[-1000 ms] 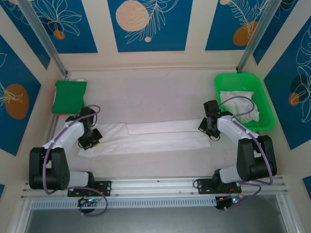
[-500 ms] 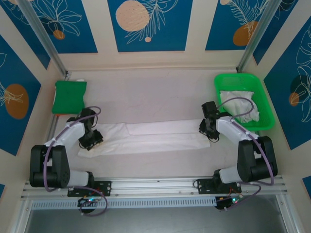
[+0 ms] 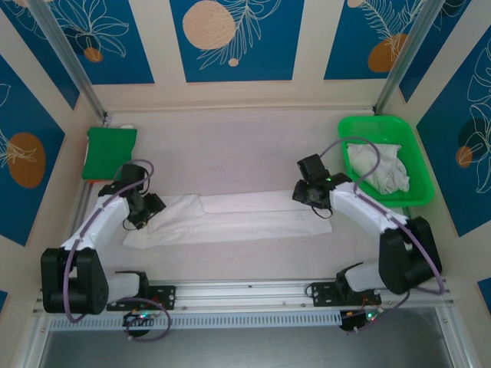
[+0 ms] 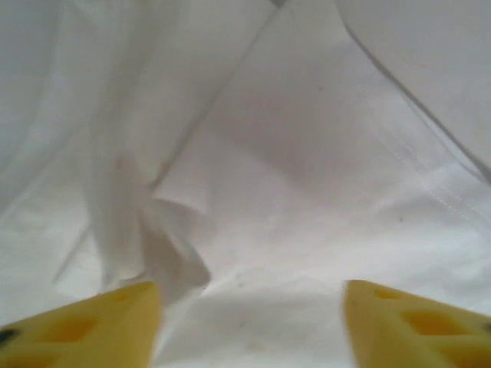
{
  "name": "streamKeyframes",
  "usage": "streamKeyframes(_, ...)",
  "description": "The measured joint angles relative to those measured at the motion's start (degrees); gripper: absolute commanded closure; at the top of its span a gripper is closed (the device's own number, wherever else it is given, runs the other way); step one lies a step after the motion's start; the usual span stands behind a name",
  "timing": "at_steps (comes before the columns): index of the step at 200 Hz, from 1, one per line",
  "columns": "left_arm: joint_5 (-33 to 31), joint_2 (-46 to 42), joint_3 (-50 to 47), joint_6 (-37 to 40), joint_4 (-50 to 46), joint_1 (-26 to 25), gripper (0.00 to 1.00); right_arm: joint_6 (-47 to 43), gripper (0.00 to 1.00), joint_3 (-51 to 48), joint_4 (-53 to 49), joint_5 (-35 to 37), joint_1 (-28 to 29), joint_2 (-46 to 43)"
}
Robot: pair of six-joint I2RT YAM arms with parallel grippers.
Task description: Fold and stack the t-shirts
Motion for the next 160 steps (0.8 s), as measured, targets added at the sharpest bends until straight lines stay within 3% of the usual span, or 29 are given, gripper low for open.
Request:
streamKeyframes(19, 1.4, 3.8, -0.5, -1.3, 2.9, -0.1, 0.77, 0.7, 0.63, 2.2, 1.5, -1.4, 1.5, 6.6)
streamKeyframes(42, 2.7, 10.0, -0.6, -2.2, 6.1, -0.4, 0.86, 1.7, 0.70, 3.6, 2.4, -2.7, 2.1, 12.5)
streamKeyframes(90, 3.6, 19.2, 5.3, -2.5, 8.7, -1.6, 0.88, 2.8, 0.74, 3.2, 2.5, -3.1, 2.0, 14.6)
streamKeyframes(160, 5.0, 40.2, 30.7, 0.4, 9.6, -3.7, 0.85, 5.2, 0.74, -2.1, 3.2, -4.6, 1.8, 10.4)
